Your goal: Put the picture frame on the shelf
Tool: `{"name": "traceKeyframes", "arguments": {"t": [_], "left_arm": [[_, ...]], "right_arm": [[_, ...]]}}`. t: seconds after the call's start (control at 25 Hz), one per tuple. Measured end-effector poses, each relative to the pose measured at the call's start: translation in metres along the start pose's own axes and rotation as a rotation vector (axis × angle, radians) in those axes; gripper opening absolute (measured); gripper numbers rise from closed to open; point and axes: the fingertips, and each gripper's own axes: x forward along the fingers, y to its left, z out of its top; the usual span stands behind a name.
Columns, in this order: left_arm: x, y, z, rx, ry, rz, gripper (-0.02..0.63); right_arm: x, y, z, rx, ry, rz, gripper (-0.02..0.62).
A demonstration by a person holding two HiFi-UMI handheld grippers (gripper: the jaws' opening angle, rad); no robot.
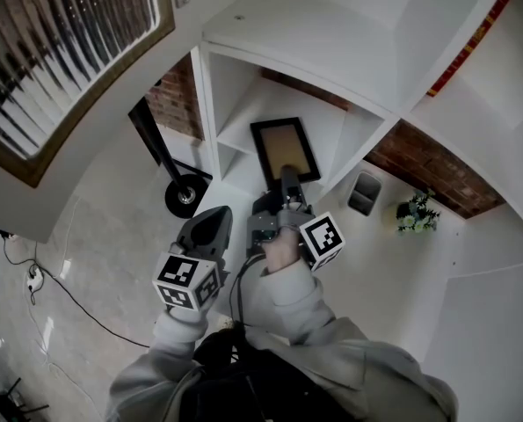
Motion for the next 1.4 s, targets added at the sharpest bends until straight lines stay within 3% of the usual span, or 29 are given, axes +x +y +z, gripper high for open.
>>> {"name": "traceKeyframes", "arguments": {"t": [0.96,1.12,1.4], "left_arm": [[-0.002,0.001,-0.004,-0.011,0.001,0.023,0.004],[-0.005,0.001,-0.005,-0.013,0.0,0.027,0.003],[-0.007,-0.004,-0.006,-0.013,-0.003,0.022,0.003]], "right_arm": [[0.006,0.001,0.001,0.021,0.009,0.015,0.052],[0.008,0.009,0.001,0.004,0.019,0.061,0.12],[0.002,0.01,0.001,-0.006,0.03,0.061,0.164]]}}
